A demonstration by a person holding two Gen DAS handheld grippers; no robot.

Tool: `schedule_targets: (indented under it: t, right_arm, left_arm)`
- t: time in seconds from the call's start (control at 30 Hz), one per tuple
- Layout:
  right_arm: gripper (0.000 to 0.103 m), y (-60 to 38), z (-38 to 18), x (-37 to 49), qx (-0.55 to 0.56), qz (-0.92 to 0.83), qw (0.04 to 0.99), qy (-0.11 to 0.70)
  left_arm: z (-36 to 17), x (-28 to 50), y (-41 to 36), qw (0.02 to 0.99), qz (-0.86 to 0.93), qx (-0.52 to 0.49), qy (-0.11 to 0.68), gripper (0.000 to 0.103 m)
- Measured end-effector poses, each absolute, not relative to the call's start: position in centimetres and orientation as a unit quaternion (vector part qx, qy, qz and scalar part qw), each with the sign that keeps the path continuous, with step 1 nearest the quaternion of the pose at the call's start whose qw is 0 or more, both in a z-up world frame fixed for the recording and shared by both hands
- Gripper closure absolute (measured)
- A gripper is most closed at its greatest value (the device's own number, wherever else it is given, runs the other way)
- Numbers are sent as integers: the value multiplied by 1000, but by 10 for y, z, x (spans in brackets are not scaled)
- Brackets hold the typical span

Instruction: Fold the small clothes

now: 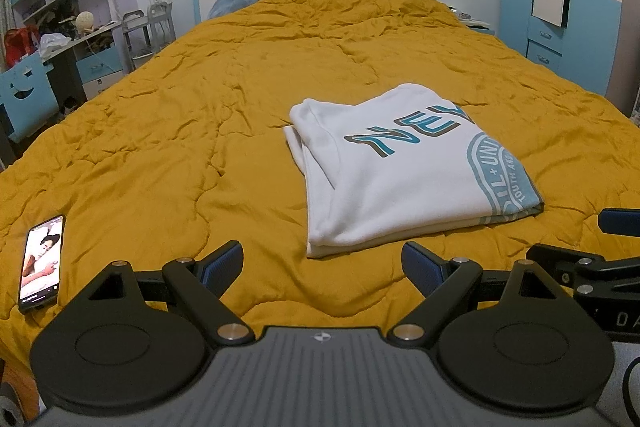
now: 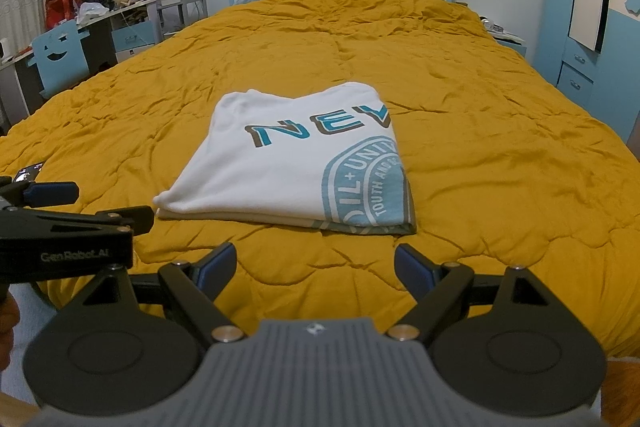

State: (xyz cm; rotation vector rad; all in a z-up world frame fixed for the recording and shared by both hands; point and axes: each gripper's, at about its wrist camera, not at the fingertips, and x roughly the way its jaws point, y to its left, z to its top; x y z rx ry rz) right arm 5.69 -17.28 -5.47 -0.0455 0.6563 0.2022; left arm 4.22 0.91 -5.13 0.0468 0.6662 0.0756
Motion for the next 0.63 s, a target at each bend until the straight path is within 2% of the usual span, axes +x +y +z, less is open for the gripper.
schedule_targets:
  t: [0.63]
  right_arm:
    - [21, -169, -51, 57, -22, 97, 941, 325]
  left_arm:
    - [-47, 42, 10, 947, 28, 20, 320, 0]
